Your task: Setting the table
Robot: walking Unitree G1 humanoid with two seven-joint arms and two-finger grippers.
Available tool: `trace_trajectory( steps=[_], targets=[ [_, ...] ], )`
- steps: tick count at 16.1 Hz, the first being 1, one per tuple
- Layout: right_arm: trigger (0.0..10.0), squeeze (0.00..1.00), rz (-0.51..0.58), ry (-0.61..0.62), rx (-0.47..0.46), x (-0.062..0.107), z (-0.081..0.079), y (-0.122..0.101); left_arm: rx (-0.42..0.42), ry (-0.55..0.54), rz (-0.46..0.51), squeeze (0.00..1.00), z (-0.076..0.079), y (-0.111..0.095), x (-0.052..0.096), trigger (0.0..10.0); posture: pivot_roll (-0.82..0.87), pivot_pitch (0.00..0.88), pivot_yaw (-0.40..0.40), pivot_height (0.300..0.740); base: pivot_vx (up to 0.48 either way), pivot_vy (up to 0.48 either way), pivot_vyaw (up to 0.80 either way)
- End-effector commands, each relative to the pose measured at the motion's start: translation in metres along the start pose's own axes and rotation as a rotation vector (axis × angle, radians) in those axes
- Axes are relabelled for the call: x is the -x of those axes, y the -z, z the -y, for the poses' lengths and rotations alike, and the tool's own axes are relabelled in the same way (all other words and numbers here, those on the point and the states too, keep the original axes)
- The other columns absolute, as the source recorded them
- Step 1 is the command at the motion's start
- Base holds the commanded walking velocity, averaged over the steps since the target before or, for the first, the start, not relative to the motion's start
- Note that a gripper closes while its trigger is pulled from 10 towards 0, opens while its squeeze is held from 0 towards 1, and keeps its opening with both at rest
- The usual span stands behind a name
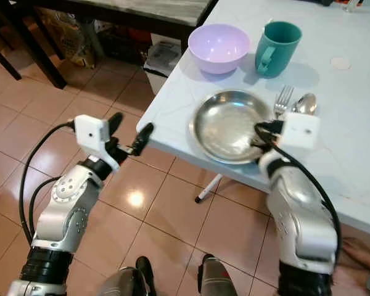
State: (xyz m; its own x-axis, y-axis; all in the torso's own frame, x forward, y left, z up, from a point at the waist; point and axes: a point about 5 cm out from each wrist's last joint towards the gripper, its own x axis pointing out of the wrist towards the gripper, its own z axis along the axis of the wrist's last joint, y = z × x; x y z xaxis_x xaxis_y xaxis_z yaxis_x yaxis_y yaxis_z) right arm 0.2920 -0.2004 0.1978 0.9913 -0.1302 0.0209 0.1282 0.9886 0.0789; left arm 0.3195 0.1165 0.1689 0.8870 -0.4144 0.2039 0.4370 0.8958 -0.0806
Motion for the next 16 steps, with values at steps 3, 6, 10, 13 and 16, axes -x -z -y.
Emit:
trace_trajectory(
  steps=[3,6,10,13,16],
  targets=[
    [10.0,0.0,0.014,0.04,0.036,0.015,0.002,0.007,0.001,-0.051,-0.01,0.0,-0.01,0.005,0.001,10.0,-0.33,0.222,0.069,0.74,0.0,0.0,-0.19],
    [10.0,0.0,0.027,0.028,0.035,0.019,0.0,0.008,0.024,-0.051,-0.01,0.0,-0.008,0.008,-0.004,10.0,-0.34,0.213,0.077,0.74,0.0,0.102,-0.74],
    [10.0,0.0,0.058,0.023,0.024,0.02,-0.004,0.004,0.037,-0.048,-0.007,0.0,-0.006,0.01,-0.007,10.0,-0.35,0.211,0.085,0.74,0.0,0.342,-0.56],
    [10.0,0.0,0.065,0.028,0.022,0.02,-0.005,0.004,0.038,-0.045,-0.012,0.0,-0.006,0.012,-0.007,10.0,-0.35,0.214,0.09,0.74,0.0,0.39,0.0],
    [10.0,0.0,0.073,0.029,0.02,0.02,-0.006,0.004,0.036,-0.044,-0.012,0.0,-0.006,0.012,-0.008,10.0,-0.35,0.213,0.091,0.74,0.0,0.393,0.0]
  ],
)
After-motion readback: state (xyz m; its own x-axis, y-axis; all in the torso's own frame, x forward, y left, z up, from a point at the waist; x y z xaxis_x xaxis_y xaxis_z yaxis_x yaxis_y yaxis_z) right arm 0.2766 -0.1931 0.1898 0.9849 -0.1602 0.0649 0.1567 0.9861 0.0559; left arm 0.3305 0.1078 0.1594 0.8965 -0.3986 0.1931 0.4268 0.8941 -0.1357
